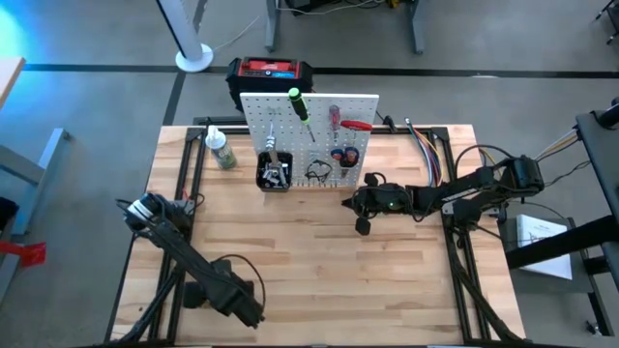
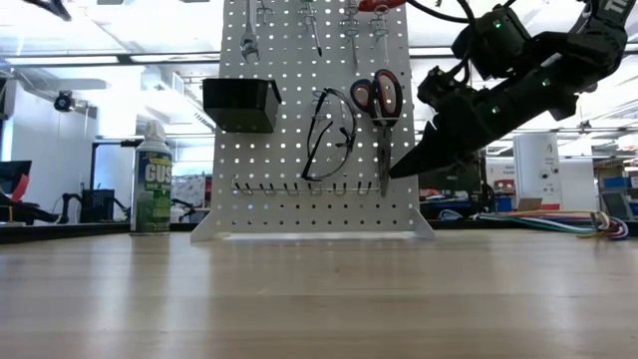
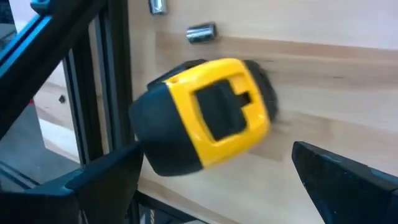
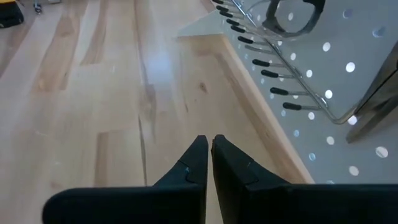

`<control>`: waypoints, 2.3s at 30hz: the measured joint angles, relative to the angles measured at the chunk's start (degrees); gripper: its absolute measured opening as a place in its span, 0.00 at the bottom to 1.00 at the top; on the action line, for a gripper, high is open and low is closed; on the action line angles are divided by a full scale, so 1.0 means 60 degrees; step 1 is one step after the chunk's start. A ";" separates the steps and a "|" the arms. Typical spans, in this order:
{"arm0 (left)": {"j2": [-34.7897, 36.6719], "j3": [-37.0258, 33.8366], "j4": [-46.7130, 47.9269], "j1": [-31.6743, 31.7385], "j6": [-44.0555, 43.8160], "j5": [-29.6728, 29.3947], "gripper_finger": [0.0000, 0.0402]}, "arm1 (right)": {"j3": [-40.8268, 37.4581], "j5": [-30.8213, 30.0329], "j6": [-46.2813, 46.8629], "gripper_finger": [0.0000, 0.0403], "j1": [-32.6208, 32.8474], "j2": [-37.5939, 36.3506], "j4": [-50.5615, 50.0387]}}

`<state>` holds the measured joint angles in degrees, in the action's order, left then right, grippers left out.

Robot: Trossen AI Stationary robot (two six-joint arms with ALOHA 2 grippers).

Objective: Hang tools onto peg board
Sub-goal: Hang the yellow measuring tape on the pegboard, then put the silver socket into the black bin on the pegboard

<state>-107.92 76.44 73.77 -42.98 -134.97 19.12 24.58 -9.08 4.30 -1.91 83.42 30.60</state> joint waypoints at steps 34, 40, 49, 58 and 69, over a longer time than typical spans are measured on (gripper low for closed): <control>0.0153 -0.2943 -0.2726 -0.0247 0.3667 -0.0065 0.91 | 0.0040 0.0018 0.0859 0.02 0.0007 -0.0029 -0.0333; 0.0153 -0.2940 -0.2285 0.0051 0.5718 -0.0127 0.91 | 0.0447 0.0025 0.0969 0.02 0.0027 -0.0033 -0.1107; 0.0026 -0.2337 -0.1316 0.0199 0.9815 -0.2365 0.91 | 0.1463 0.0029 0.1507 0.02 0.0093 -0.0066 -0.3290; 0.0064 -0.0519 -0.0363 0.0577 1.2781 -0.8602 0.90 | 0.2245 0.0018 0.2350 0.02 0.0677 -0.0098 -0.4329; 0.0611 -0.0769 -0.0533 0.0535 1.0173 -0.9477 0.91 | 0.2371 -0.0431 0.2631 0.02 0.1344 -0.0688 -0.5822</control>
<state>-104.25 71.83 70.56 -39.76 -73.93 -37.74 38.80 -11.66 20.09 6.15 79.29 -4.34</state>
